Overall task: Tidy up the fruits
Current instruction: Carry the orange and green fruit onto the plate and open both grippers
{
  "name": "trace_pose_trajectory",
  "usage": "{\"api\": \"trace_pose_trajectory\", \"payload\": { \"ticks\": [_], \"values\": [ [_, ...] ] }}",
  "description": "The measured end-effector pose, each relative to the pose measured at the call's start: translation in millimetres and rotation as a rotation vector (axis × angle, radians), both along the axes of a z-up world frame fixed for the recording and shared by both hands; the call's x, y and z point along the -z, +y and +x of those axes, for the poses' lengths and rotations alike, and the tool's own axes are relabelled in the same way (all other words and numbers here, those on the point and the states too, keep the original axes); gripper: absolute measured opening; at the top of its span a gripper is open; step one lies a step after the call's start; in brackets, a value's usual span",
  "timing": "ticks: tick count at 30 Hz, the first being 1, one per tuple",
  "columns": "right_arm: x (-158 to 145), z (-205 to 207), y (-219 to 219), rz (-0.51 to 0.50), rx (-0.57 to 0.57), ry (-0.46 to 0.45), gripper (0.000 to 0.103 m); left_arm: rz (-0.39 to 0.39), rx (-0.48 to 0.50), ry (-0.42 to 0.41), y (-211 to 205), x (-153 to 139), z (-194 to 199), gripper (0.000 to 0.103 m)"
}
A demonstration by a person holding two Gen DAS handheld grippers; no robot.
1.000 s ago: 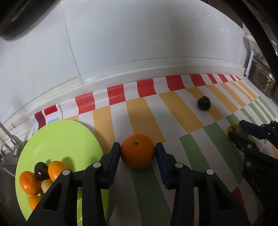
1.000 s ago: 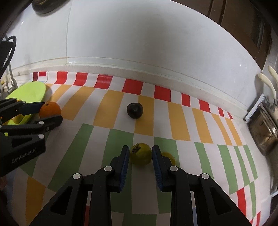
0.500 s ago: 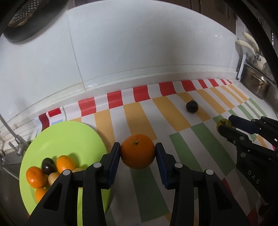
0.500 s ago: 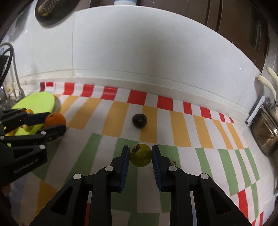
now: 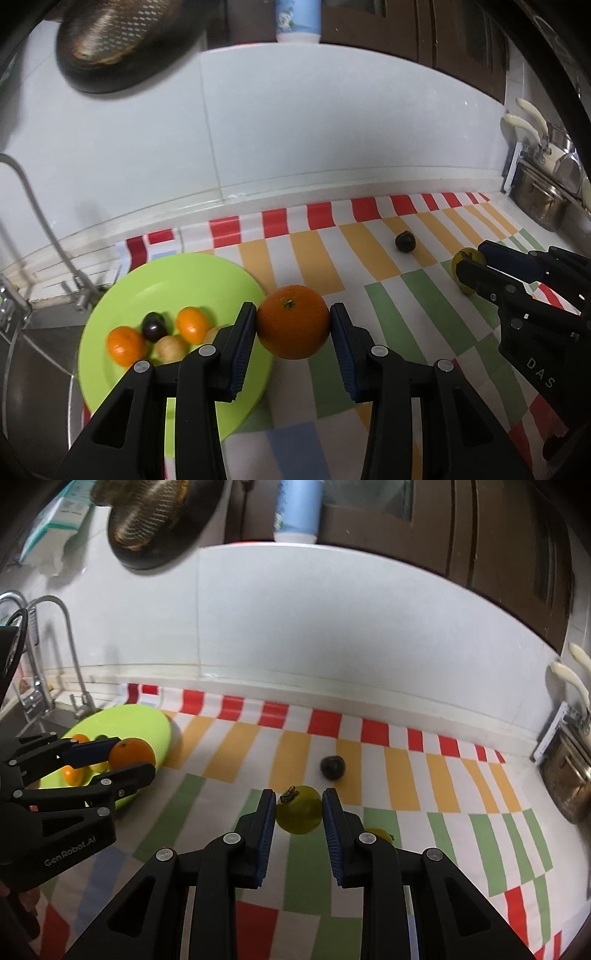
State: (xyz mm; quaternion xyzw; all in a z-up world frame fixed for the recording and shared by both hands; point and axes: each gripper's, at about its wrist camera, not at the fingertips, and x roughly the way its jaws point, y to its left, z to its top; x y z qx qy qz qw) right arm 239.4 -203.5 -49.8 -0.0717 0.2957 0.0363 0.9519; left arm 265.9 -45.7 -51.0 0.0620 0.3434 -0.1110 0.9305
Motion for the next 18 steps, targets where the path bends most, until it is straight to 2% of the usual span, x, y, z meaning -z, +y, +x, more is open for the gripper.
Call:
{"api": "trace_pose_trajectory", "payload": {
  "ticks": [18],
  "values": [
    [-36.3,-50.1,50.6,-0.023,-0.12,-0.093,0.027,-0.01,-0.102,-0.097,47.6,-35.3,-64.6,0.04]
  ]
}}
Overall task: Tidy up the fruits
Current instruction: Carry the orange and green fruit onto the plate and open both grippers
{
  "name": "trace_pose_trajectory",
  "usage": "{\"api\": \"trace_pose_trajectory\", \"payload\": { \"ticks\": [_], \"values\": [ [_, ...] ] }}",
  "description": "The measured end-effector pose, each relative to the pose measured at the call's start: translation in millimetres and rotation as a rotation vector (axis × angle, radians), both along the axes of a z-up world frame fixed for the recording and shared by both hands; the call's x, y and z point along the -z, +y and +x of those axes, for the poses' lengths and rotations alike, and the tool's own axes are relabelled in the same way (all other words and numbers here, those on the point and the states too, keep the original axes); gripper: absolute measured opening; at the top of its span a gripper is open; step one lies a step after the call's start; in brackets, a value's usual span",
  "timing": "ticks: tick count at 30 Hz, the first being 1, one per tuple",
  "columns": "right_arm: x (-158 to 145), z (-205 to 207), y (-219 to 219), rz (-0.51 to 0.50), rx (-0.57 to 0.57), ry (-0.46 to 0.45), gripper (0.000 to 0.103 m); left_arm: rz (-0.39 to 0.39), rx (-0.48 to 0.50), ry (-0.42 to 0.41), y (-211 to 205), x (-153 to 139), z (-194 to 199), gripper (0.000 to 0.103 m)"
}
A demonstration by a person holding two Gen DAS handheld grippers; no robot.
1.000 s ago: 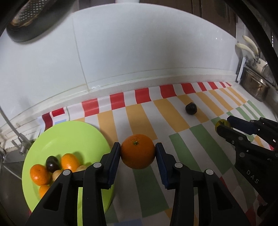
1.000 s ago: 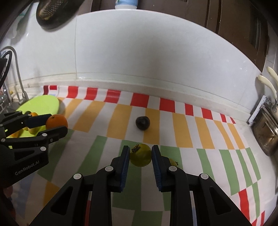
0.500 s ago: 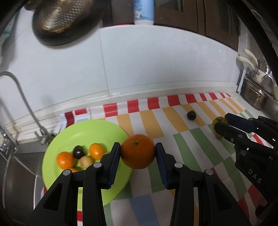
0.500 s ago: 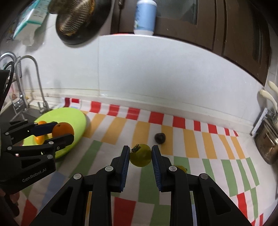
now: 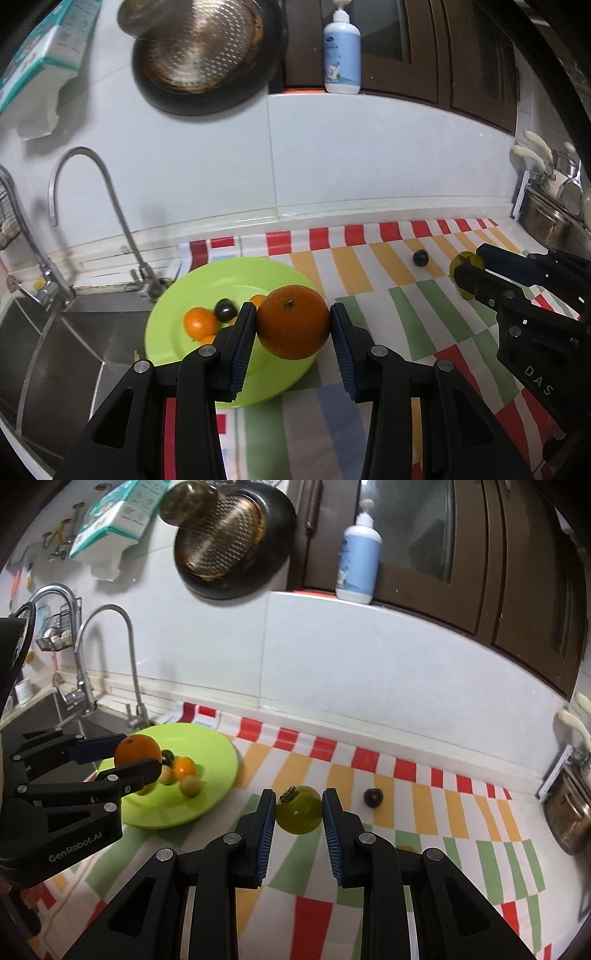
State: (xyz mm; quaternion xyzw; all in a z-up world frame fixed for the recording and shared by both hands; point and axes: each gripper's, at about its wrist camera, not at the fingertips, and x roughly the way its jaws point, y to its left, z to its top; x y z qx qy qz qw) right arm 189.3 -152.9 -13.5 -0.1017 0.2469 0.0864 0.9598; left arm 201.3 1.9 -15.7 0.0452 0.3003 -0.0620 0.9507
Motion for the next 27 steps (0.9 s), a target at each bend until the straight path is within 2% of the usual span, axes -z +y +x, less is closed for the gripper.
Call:
{"api": "trace_pose_trajectory", "payload": {
  "ticks": [8,15,27],
  "values": [
    [-7.8,-16.5,22.5,0.014,-0.033,-0.017,0.027,0.013,-0.027,-0.022,25.0,-9.6,-19.0,0.04],
    [-9.2,-15.4,44.1,0.036,-0.07,-0.013,0.027,0.021,-0.058,-0.037,47.3,-15.9,-23.9,0.04],
    [-4.6,19.8,80.1,0.061,-0.131,0.03,0.027,0.027,-0.073,-0.015,75.0,-10.6,3.5,0.04]
  ]
}}
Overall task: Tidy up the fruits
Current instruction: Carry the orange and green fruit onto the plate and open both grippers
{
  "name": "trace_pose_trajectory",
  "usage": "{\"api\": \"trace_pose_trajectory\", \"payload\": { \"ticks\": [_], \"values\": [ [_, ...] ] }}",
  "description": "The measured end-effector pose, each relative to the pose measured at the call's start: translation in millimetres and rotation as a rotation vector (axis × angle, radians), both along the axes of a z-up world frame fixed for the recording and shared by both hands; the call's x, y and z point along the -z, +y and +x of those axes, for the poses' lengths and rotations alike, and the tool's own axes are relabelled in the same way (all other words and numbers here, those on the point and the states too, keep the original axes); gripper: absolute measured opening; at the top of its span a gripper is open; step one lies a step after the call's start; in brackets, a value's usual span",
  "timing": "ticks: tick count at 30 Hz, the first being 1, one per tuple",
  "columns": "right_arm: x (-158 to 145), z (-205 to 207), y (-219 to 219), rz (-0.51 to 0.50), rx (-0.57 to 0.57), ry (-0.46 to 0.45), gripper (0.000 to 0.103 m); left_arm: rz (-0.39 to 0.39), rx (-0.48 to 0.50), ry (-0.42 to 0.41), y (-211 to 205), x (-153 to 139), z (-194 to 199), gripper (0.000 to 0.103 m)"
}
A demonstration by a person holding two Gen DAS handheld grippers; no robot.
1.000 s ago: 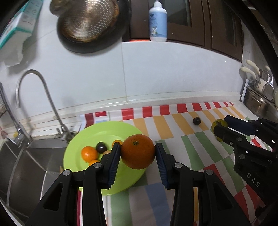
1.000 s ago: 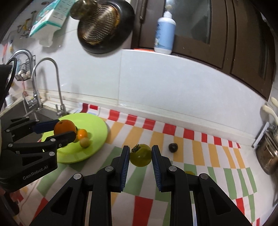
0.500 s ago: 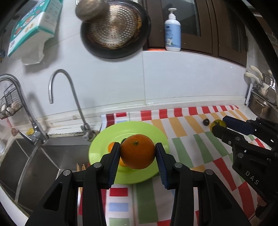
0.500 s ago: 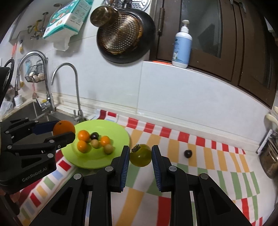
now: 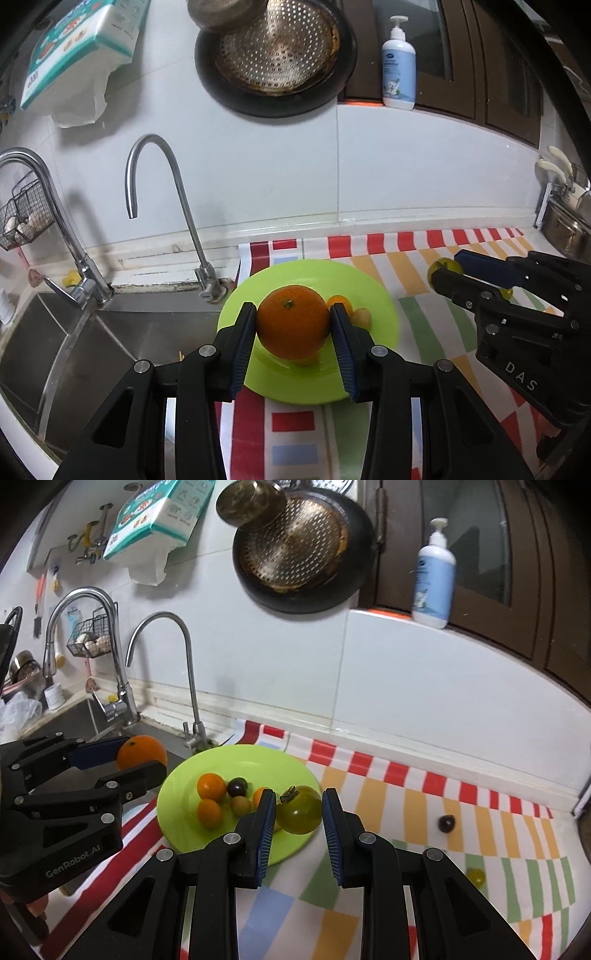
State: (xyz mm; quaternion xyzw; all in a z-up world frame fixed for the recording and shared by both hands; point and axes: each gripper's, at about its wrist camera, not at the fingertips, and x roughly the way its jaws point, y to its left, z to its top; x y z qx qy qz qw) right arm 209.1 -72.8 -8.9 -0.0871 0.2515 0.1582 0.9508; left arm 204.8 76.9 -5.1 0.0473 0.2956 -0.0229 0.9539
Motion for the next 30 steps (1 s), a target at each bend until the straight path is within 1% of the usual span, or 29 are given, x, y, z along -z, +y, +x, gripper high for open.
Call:
{"api": "trace_pose_trajectory", "payload": {
  "ticks": [5,12,15,19,21,28,30],
  "values": [
    [8.2,26.5,10.9,-0.004,-0.022,0.028,0.027,0.019,-0.004,0.017,5.6,10.7,20.9,0.04],
    [22.9,66.7,18.9,0.008,-0.048,0.079,0.027,0.023,0.0,0.056,12.3,28.9,57.6,0.04],
    [31.6,85.0,21.6,0.02,-0.063,0.114,0.027,0.021,0.005,0.081,14.5,36.9,73.5,0.04],
    [43.8,107.9,26.6,0.026,-0.073,0.153,0.027,0.031,0.021,0.092,16.2,46.0,89.9,0.04],
    [48.8,114.8,28.5,0.029,-0.078,0.173,0.027,0.046,0.026,0.101,16.1,50.4,98.0,0.04],
    [64.8,137.3,33.9,0.024,-0.084,0.22,0.027,0.039,0.047,0.158,21.2,62.5,126.2,0.04],
    [67.9,141.5,35.0,0.023,-0.086,0.231,0.027,0.05,0.051,0.16,20.7,64.1,130.1,0.04]
  ]
}}
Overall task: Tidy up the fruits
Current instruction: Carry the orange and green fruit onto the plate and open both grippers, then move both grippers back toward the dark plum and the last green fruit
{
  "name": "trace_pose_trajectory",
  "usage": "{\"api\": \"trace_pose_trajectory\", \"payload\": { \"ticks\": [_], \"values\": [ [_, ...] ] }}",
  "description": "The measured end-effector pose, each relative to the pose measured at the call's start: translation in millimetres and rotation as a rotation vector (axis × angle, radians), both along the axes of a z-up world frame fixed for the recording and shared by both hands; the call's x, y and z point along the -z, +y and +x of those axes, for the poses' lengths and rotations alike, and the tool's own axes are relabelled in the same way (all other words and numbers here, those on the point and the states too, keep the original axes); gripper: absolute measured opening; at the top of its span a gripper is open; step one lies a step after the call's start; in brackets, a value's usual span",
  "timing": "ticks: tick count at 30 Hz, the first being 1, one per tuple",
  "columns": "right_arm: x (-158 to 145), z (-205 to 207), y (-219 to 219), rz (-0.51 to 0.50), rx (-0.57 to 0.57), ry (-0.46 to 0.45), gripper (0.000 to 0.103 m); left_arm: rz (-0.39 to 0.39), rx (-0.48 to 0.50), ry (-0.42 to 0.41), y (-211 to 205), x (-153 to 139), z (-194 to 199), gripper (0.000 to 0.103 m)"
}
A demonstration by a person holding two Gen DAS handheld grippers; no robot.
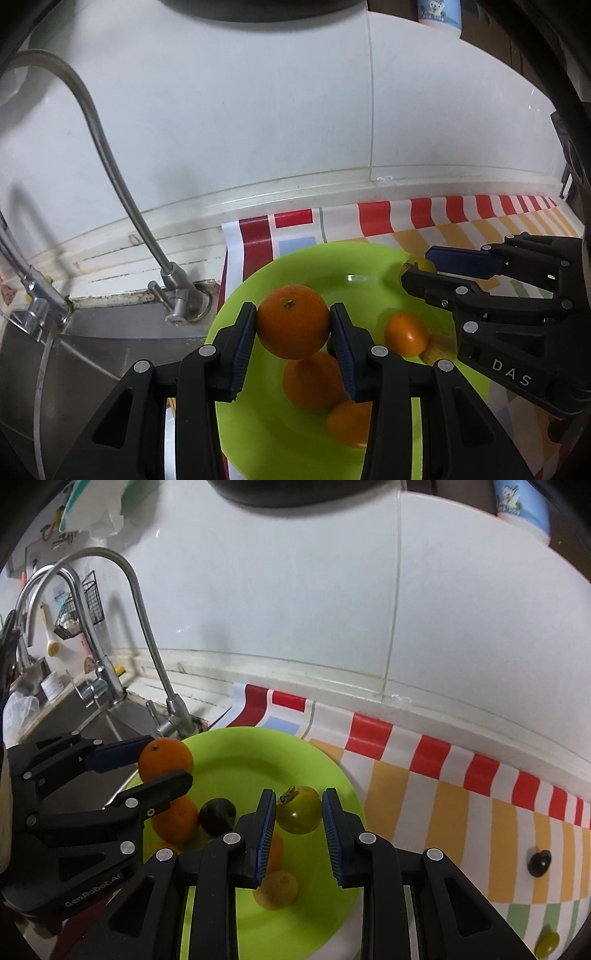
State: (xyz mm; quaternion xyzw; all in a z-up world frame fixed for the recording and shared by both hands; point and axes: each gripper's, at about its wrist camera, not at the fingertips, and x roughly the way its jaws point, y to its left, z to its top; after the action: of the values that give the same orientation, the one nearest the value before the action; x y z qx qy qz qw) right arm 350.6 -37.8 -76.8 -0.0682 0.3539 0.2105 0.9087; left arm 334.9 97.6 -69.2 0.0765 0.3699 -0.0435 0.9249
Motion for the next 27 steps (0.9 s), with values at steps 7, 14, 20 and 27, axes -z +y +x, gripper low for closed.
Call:
{"api": "trace_pose_trajectory", "payload": {
  "ticks": [7,14,20,27],
  "values": [
    [3.1,3.6,0.0,0.015,-0.006,0.011,0.028,-0.003,0.013,0.007,-0.7,5.2,1.3,0.052],
    [1.7,-0.8,-4.8,0.026,0.019,0.006,0.037,-0.008,-0.014,-0.019,2.6,-3.1,-19.2,0.056],
    [-12.5,-23.3,-15.5,0.035,0.052,-0.027,0.037,-0.063,-0.058,-0.038,3.7,-17.6,-45.8,0.056],
    [-35.5,-61.9,-27.0,0.038,0.084,-0.079,0.042,-0.091,-0.066,-0.087,-2.8,-41.1,-78.6,0.058]
  ]
}}
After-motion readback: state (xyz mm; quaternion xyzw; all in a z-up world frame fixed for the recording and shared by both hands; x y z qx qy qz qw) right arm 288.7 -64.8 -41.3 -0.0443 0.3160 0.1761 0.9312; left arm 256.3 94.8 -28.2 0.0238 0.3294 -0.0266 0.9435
